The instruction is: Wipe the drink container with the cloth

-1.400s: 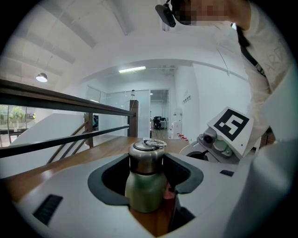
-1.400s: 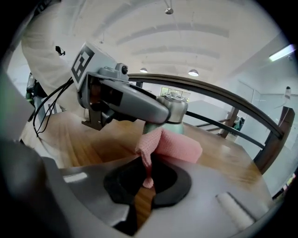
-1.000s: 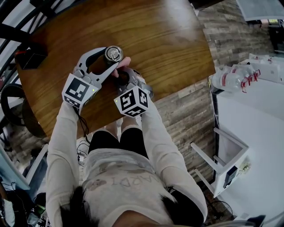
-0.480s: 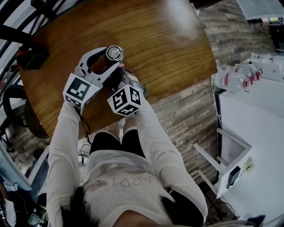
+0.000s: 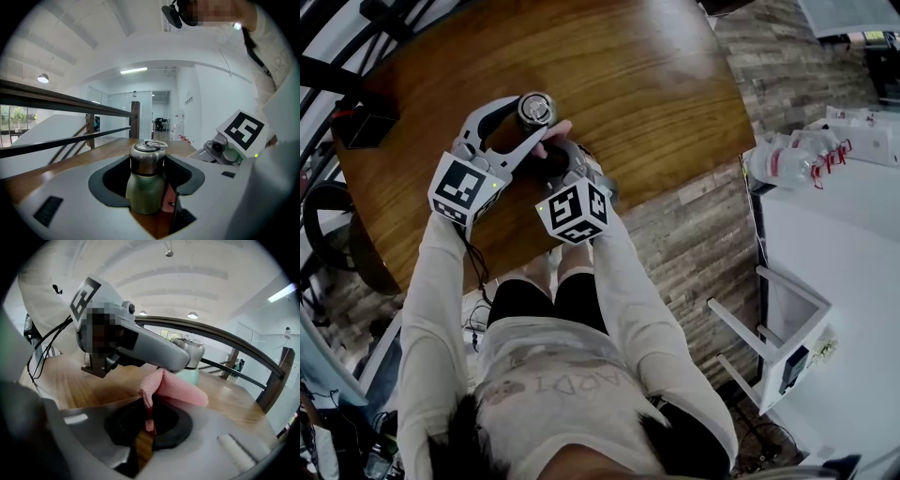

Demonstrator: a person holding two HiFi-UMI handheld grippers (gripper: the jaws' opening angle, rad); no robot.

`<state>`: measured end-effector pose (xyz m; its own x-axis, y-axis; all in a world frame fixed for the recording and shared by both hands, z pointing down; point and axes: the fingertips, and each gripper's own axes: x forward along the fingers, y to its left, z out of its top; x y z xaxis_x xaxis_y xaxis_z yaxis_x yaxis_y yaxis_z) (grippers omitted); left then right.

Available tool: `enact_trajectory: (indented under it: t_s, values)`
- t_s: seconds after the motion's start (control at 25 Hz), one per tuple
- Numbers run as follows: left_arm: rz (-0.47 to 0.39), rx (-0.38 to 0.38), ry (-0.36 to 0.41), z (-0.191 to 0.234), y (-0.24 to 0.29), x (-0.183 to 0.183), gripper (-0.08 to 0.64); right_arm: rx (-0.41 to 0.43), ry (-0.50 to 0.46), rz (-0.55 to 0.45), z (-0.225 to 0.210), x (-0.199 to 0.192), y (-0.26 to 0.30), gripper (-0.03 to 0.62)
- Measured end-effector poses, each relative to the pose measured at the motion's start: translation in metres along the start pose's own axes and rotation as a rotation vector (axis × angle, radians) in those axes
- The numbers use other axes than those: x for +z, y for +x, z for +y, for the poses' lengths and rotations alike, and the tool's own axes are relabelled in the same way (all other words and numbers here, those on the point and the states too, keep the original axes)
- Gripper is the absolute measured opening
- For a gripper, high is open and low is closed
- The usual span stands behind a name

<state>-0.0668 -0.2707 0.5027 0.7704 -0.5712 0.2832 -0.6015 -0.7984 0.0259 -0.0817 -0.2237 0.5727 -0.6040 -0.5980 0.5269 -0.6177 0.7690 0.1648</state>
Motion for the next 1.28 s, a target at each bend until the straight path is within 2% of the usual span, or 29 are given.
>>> enact_trajectory:
  t_s: [0.28, 0.44, 0.68, 0.88, 0.96, 1.12, 1.28]
  values:
    - [-0.003, 0.004, 0.001, 0.001, -0.002, 0.001, 0.23, -0.085, 0.02, 0.024, -0.033, -0.011, -0.014, 0.023]
    - [-0.007, 0.011, 0.001, 0.001, -0.001, 0.002, 0.23, -0.083, 0.015, 0.024, -0.033, -0.008, -0.015, 0.023]
    - [0.001, 0.021, -0.005, 0.0, -0.006, 0.003, 0.23, -0.1, 0.159, -0.041, -0.033, 0.001, -0.032, 0.023]
    - [-0.048, 0.069, -0.021, -0.001, -0.026, 0.012, 0.23, -0.107, 0.286, -0.11, -0.035, 0.014, -0.051, 0.023]
    - [-0.062, 0.102, -0.026, -0.001, -0.037, 0.016, 0.197, -0.112, 0.315, -0.132, -0.036, 0.02, -0.059, 0.023]
    - [-0.08, 0.197, -0.023, -0.001, -0.06, 0.025, 0.034, -0.127, 0.337, -0.165, -0.036, 0.032, -0.076, 0.023]
    - [-0.101, 0.24, -0.014, -0.008, -0.079, 0.036, 0.006, -0.134, 0.346, -0.19, -0.035, 0.042, -0.089, 0.023]
